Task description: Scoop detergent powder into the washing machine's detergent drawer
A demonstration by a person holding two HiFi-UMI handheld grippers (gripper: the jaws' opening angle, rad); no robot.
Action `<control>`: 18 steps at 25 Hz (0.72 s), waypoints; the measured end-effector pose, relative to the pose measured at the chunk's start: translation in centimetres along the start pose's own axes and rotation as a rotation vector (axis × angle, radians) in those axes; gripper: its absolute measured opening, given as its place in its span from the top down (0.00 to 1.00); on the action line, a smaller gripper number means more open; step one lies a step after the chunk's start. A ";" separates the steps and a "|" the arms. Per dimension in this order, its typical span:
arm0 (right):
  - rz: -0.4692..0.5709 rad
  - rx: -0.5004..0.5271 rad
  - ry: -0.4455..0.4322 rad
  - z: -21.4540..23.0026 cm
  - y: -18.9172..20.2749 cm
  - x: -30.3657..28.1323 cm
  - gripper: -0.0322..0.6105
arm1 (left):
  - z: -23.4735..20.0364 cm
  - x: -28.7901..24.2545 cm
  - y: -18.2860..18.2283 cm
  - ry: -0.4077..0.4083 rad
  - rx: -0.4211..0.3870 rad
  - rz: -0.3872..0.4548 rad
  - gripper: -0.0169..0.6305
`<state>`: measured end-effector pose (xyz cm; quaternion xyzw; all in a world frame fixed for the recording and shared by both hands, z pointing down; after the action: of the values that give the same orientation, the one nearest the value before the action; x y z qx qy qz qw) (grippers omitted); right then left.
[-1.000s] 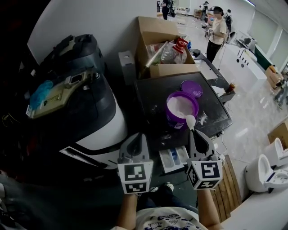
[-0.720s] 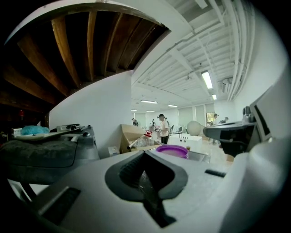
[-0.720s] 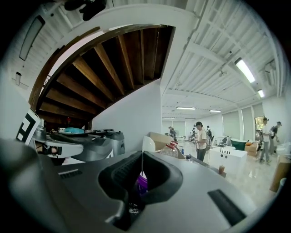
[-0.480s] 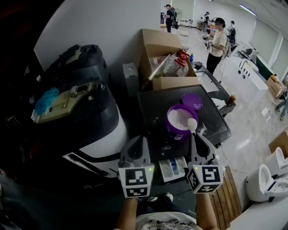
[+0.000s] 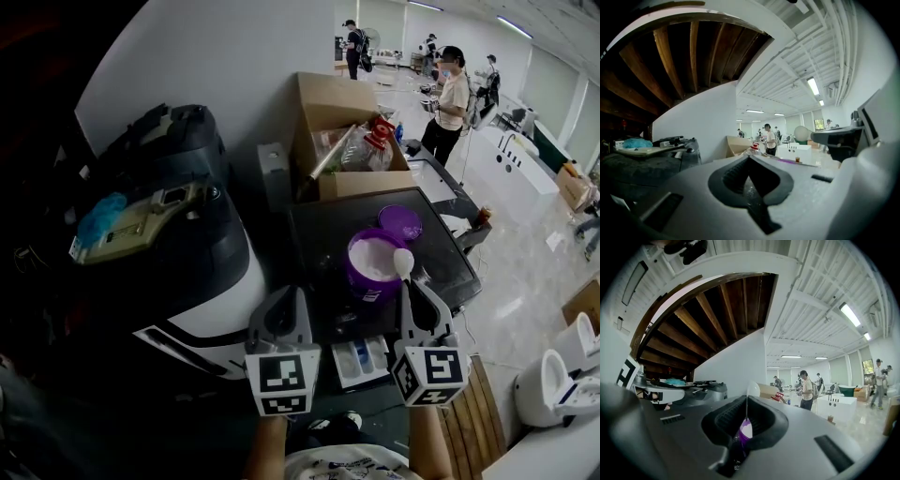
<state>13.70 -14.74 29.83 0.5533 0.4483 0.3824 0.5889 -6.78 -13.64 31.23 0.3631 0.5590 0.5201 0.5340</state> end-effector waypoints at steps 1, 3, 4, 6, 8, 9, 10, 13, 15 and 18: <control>0.003 0.001 0.000 0.0 -0.1 0.0 0.92 | 0.0 0.0 -0.1 -0.001 0.001 0.003 0.97; 0.008 0.006 -0.002 0.0 -0.1 0.1 0.92 | 0.1 0.1 -0.2 -0.003 0.003 0.010 0.97; 0.010 0.008 -0.003 0.0 -0.2 0.1 0.92 | 0.1 0.1 -0.3 -0.004 0.004 0.013 0.97; 0.012 0.008 -0.004 0.0 -0.2 0.1 0.92 | 0.2 0.2 -0.4 -0.005 0.005 0.015 0.97; 0.012 0.008 -0.005 0.0 -0.3 0.2 0.92 | 0.2 0.2 -0.4 -0.004 0.005 0.014 0.97; 0.010 0.008 -0.005 0.0 -0.3 0.2 0.92 | 0.3 0.2 -0.4 -0.004 0.005 0.013 0.97; 0.007 0.007 -0.006 0.1 -0.3 0.2 0.92 | 0.3 0.2 -0.4 -0.004 0.005 0.012 0.97; -0.001 0.001 -0.008 0.2 -0.1 0.3 0.92 | 0.4 0.2 -0.4 -0.004 0.007 0.011 0.97; 0.000 0.000 -0.008 0.2 0.0 0.3 0.92 | 0.5 0.2 -0.4 -0.003 0.007 0.012 0.97; -0.002 0.002 -0.010 0.1 -0.1 0.4 0.92 | 0.5 0.1 -0.5 -0.002 0.007 0.013 0.97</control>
<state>13.91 -14.41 29.71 0.5552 0.4464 0.3785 0.5909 -6.22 -13.50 30.77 0.3692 0.5580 0.5214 0.5297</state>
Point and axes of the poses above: the fingertips, and each gripper's own axes: x backward along the fingers, z to its right, y out of its underside, the point moved 4 cm from there along x, backward along the fingers, and after that the axes turned 6 degrees about -z, right-handed, at the moved point
